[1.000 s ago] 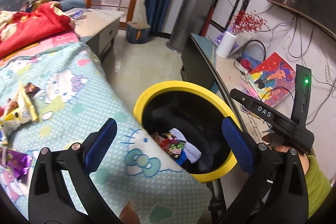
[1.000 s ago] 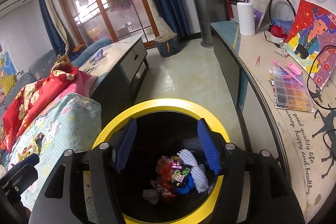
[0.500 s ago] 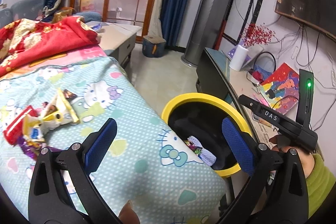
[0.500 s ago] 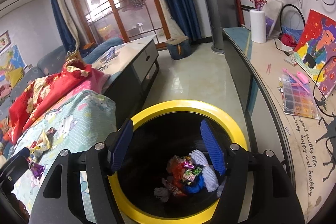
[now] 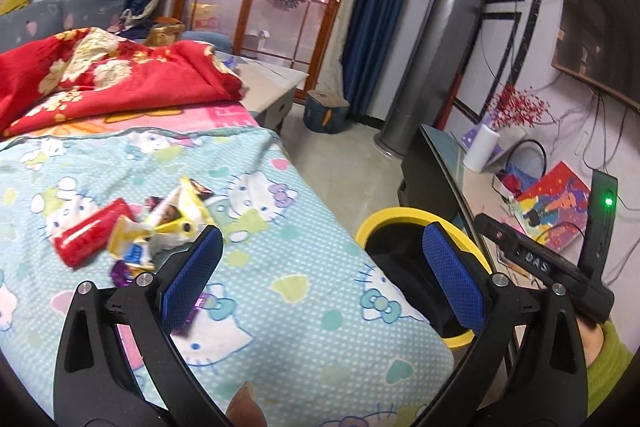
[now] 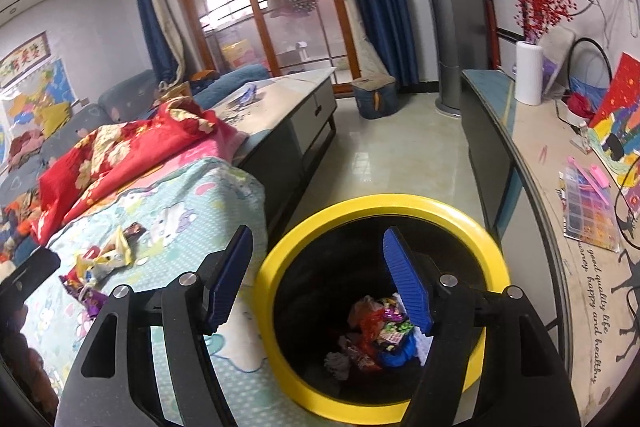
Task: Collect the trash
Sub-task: 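Move both tools back to the wrappers beside the red can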
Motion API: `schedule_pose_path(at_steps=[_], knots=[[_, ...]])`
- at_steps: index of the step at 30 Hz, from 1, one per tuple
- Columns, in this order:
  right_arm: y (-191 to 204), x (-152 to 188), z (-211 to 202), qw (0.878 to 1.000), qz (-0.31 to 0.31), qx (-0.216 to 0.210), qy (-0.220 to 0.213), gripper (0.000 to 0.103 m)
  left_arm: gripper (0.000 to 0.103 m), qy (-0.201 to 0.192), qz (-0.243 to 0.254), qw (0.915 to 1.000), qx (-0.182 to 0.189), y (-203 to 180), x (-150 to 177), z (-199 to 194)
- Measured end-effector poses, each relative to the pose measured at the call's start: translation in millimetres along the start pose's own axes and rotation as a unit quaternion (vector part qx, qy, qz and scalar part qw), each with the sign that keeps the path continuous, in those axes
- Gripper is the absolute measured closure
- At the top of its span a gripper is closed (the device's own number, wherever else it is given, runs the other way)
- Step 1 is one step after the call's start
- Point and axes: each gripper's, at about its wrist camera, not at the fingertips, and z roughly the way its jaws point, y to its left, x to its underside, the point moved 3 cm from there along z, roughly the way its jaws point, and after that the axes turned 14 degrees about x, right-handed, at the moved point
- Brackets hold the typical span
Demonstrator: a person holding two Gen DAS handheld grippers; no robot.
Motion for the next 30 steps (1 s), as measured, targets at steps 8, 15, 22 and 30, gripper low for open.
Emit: schedule_pose_path(at_steps=[8, 15, 22, 30], knots=[[35, 4, -11, 0.999, -0.037, -0.035, -0.003, 0.037, 0.011, -0.018, -0.010, 0.9996, -0.020, 17, -5, -18], [66, 10, -21, 0.995, -0.072, -0.069, -0.005, 0.036, 0.011, -0.030, -0.026, 0.9986, -0.035, 36, -8, -33], [99, 21, -27, 0.989, -0.109, -0.099, 0.003, 0.036, 0.011, -0.043, -0.047, 0.9966, -0.053, 60, -9, -48], [139, 33, -32, 0.978, -0.146, -0.145, 0.021, 0.036, 0.011, -0.049, -0.076, 0.9933, -0.071, 87, -11, -61]])
